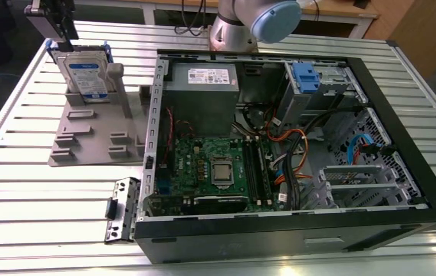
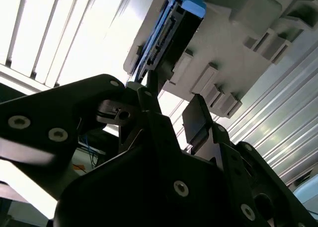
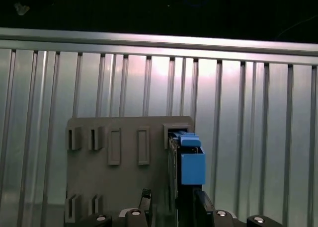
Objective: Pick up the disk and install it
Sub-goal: 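Pick up the disk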
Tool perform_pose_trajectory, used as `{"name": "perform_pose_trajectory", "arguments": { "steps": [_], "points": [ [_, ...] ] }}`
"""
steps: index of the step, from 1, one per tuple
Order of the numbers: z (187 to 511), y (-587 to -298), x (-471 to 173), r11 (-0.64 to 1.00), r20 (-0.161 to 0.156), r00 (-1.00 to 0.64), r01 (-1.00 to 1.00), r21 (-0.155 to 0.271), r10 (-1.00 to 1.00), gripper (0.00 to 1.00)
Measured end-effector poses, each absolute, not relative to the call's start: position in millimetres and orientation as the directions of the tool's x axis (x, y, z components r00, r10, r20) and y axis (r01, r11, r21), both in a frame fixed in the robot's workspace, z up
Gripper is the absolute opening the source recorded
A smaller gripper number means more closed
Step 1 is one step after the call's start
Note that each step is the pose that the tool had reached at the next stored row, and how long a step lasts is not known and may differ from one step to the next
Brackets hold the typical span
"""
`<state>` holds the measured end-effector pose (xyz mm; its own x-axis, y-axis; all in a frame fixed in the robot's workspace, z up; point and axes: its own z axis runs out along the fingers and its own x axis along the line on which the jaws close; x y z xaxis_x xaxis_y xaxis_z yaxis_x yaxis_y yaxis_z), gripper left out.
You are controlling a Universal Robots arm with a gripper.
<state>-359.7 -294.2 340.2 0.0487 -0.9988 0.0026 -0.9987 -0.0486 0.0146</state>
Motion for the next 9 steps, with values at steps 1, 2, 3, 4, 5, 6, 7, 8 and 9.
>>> {"name": "perform_pose_trajectory", "arguments": {
  "steps": [1,2,3,4,5,6,7,8,9],
  "points": [
    [339.5,-293.5,-360.1,-0.051,0.001,0.051,-0.999,0.014,-0.999,0.47],
    [338.7,-292.7,-360.5,-0.054,0.000,0.054,-0.998,0.014,-0.999,0.47],
    [337.8,-292.0,-361.0,-0.057,-0.002,0.057,-0.998,0.014,-0.998,0.47],
    [336.7,-291.3,-361.6,-0.060,-0.003,0.060,-0.998,0.014,-0.998,0.47],
    [335.8,-290.6,-362.3,-0.063,-0.005,0.062,-0.998,0.013,-0.998,0.47],
    [334.9,-289.7,-363.4,-0.064,-0.006,0.064,-0.998,0.013,-0.998,0.47],
    [334.1,-288.2,-364.7,-0.064,-0.008,0.064,-0.998,0.013,-0.998,0.47],
    [333.5,-286.2,-366.3,-0.064,-0.008,0.064,-0.998,0.013,-0.998,0.47],
    [333.0,-284.1,-368.4,-0.064,-0.009,0.064,-0.998,0.013,-0.998,0.47]
  ]
}}
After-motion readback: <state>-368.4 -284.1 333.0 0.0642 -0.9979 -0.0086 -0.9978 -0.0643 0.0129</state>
